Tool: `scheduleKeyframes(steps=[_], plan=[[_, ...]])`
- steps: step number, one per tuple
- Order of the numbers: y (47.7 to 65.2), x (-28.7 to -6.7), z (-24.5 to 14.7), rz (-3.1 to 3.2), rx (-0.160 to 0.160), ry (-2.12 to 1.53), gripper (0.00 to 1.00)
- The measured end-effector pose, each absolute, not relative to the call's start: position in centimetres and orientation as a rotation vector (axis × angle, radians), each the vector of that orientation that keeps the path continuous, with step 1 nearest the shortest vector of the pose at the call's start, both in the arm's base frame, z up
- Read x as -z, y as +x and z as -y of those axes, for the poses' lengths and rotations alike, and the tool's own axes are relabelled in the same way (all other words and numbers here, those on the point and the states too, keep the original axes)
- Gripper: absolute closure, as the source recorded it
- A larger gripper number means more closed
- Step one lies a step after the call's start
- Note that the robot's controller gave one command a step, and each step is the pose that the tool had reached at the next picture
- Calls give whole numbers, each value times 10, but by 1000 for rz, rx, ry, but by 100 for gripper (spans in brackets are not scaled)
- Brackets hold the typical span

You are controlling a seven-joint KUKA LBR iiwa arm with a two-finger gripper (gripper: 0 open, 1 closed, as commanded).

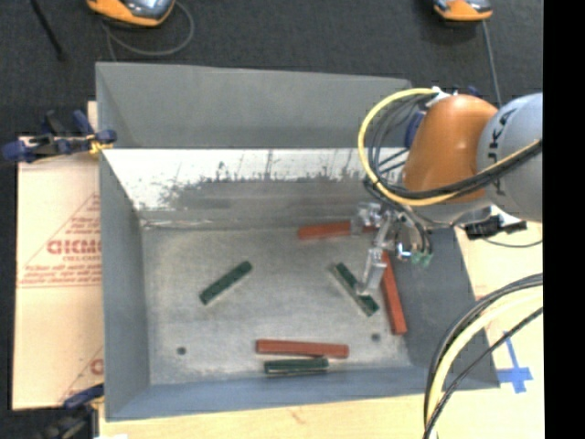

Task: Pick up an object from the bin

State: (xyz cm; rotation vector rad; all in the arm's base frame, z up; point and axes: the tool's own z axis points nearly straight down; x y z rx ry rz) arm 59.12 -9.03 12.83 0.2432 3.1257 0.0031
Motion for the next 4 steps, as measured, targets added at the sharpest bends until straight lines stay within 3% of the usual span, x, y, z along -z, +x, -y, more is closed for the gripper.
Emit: scheduleKeyframes(steps=[1, 2, 3, 4], plan=[[576, -244, 107, -3128, 6, -114, 0], [509, -93, 62, -3134, -4, -296, 0], [604, -146, 116, -3108, 10, -344, 0], [623, -143, 80, -3122, -1, 280, 0]])
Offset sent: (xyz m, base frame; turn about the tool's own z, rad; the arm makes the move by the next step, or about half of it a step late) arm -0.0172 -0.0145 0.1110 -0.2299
